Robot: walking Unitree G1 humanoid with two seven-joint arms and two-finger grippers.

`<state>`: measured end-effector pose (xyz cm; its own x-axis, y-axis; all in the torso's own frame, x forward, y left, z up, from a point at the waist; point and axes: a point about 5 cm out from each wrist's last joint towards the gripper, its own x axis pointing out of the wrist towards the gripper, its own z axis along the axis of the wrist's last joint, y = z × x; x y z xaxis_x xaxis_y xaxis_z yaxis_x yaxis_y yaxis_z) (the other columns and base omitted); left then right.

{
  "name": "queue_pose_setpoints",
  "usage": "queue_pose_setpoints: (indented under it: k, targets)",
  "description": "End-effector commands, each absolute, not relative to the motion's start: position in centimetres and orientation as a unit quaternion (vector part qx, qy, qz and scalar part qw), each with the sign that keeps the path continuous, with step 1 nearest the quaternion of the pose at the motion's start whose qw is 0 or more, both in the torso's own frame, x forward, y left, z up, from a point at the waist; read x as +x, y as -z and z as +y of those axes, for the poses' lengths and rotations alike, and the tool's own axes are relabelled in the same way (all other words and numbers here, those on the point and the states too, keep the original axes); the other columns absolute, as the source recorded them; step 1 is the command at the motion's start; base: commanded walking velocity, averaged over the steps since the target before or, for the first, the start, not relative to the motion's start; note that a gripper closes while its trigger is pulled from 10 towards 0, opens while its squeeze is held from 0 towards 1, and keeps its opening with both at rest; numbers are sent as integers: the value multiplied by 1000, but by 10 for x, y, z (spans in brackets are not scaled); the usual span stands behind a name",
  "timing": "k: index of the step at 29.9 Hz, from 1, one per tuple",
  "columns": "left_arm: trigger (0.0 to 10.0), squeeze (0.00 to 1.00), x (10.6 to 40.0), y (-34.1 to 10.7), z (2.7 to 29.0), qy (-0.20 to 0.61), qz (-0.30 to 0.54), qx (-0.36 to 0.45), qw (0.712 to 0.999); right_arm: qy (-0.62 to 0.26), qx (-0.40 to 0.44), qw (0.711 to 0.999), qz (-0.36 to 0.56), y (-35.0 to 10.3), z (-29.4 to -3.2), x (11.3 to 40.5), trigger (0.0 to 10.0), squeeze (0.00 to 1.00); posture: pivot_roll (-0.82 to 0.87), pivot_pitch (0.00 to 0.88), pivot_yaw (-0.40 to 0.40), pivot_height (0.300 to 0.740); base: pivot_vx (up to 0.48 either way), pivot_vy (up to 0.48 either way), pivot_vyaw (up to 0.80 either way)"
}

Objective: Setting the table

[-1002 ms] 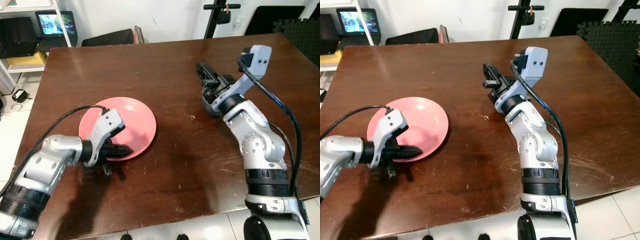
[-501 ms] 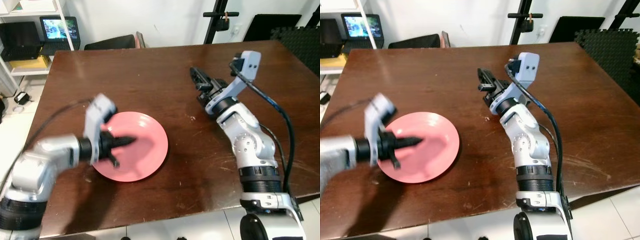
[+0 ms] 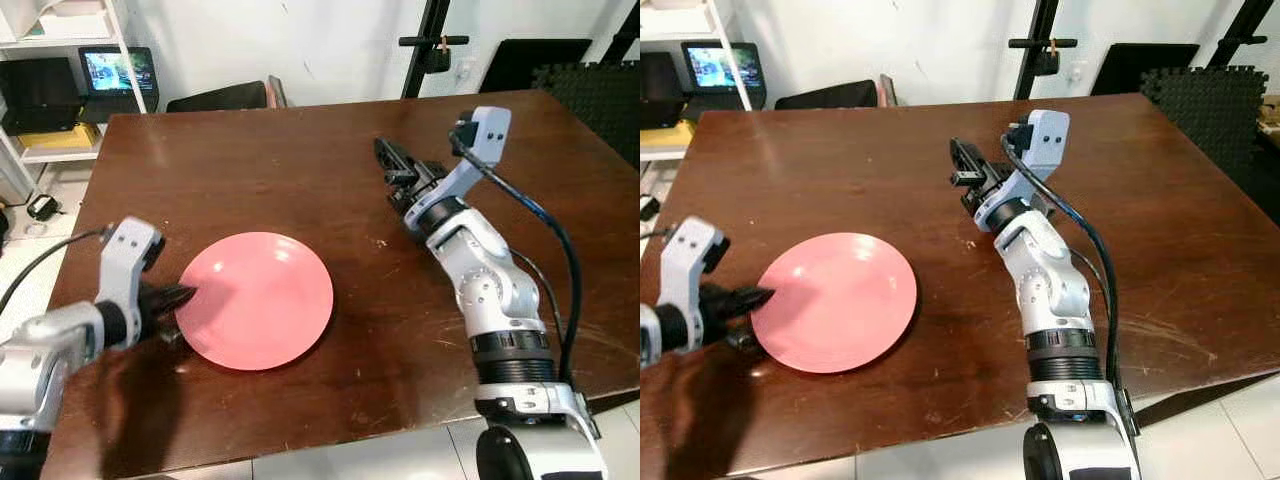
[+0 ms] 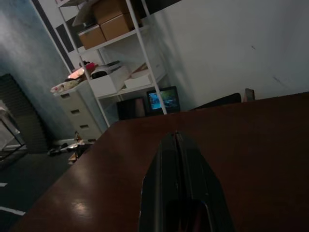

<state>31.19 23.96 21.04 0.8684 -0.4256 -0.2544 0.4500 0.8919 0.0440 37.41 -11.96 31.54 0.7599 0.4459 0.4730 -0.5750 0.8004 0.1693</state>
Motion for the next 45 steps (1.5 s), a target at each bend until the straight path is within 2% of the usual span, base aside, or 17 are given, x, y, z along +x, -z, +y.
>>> queue_pose_setpoints:
  k: [1,5,10,22,25,36,45]
  targets:
    - [10000,0,308,-205,246,208,121,47,969,-281,153,923,-212,-315,-118,374,10000,0,86,187,50,740,0,0,0]
    - [10000,0,302,-190,244,207,153,61,964,-280,154,923,-215,-317,-119,375,10000,0,81,192,49,740,0,0,0]
    - [10000,0,299,-173,228,231,176,77,954,-281,153,923,-216,-317,-119,375,10000,0,74,198,48,740,0,0,0]
    - [10000,0,309,-176,206,258,161,72,950,-281,154,922,-219,-319,-118,375,10000,0,75,202,46,740,0,0,0]
    - [10000,0,308,-169,195,284,174,74,940,-282,155,921,-218,-319,-117,375,10000,0,64,204,47,740,0,0,0]
    - [10000,0,294,-154,201,304,224,75,923,-302,159,918,-201,-314,-105,374,10000,0,67,202,38,740,0,0,0]
    - [10000,0,290,-152,162,399,217,27,891,-300,161,919,-200,-313,-106,375,10000,0,58,195,36,740,0,0,0]
